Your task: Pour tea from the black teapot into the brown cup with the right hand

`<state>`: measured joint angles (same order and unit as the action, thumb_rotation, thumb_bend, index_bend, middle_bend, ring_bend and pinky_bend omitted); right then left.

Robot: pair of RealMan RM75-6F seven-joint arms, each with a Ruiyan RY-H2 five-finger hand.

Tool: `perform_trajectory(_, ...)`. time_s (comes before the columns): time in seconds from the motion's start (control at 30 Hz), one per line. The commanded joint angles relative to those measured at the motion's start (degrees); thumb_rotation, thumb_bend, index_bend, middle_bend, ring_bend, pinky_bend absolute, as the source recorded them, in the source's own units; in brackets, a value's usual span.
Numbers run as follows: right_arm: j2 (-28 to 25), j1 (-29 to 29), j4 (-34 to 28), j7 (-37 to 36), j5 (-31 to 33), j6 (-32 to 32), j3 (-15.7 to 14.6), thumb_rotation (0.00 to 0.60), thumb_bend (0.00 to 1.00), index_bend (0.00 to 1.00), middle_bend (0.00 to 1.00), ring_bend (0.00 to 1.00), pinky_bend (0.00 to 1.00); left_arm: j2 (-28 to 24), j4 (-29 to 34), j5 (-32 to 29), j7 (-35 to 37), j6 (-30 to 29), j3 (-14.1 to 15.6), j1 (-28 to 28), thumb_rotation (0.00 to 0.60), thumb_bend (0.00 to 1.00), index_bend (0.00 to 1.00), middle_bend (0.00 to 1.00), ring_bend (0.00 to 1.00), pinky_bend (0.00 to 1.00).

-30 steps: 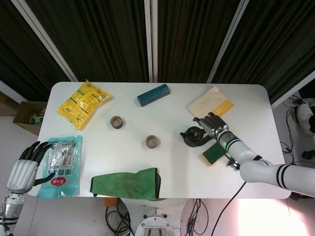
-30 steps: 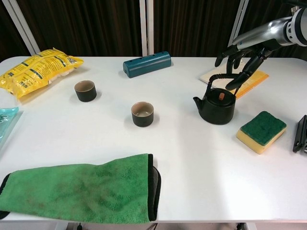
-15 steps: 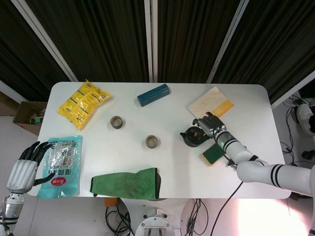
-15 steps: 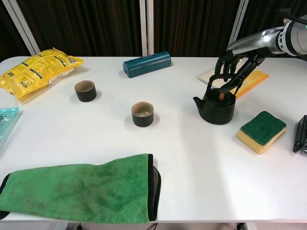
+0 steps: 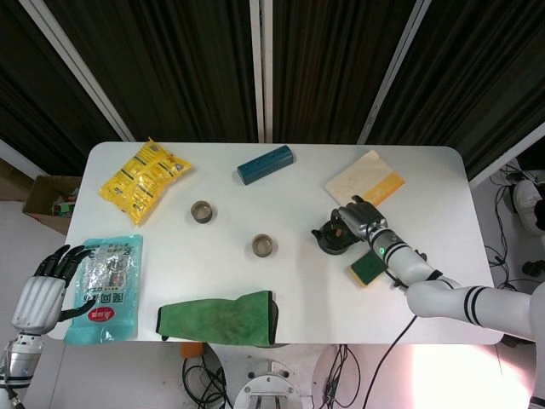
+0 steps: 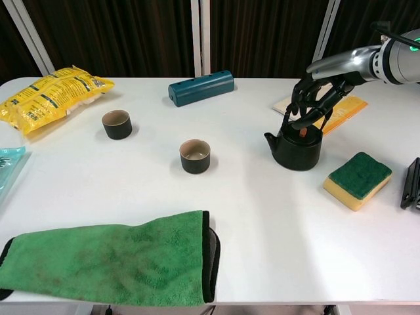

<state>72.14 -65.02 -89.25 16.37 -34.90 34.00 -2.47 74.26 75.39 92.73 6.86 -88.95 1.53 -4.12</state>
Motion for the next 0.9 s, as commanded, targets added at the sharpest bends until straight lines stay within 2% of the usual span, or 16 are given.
perform_trajectory(0.03, 0.19, -0.11, 0.23, -0.03, 0.18, -0.1, 0.04, 0.312, 0.15, 0.35, 0.33, 0.21, 0.05, -0.04, 0.02, 0.0, 0.0, -0.02, -0.01, 0.01, 0.6, 0.09, 0.16, 0.13, 0.09, 0.2)
perform_trajectory(0.27, 1.31, -0.84, 1.66, -0.96, 1.52, -1.81, 0.5, 0.311, 0.16, 0.35, 0.36, 0.25, 0.1, 0.0, -0.08, -0.05, 0.1, 0.07, -0.03, -0.04, 0.6, 0.09, 0.16, 0.13, 0.09, 0.2)
perform_trajectory(0.53, 2.2, -1.38, 2.64, -1.61, 1.4, -2.59, 0.64, 0.313, 0.17, 0.36, 0.37, 0.29, 0.1, -0.09, -0.27, -0.26, 0.36, 0.02, -0.1, 0.03, 0.6, 0.09, 0.16, 0.13, 0.09, 0.21)
perform_trajectory(0.67, 2.11, -1.65, 2.7, -1.47, 1.59, -2.51, 0.23, 0.311, 0.18, 0.37, 0.38, 0.33, 0.13, -0.07, -0.43, -0.36, 0.52, 0.08, -0.07, 0.09, 0.6, 0.09, 0.16, 0.13, 0.09, 0.21)
perform_trajectory(0.9, 1.89, -2.2, 2.5, -1.03, 2.43, -2.45, -0.63, 0.311, 0.18, 0.41, 0.41, 0.35, 0.14, 0.18, -0.79, -0.33, 0.76, 0.05, -0.04, 0.12, 0.6, 0.09, 0.16, 0.13, 0.09, 0.21)
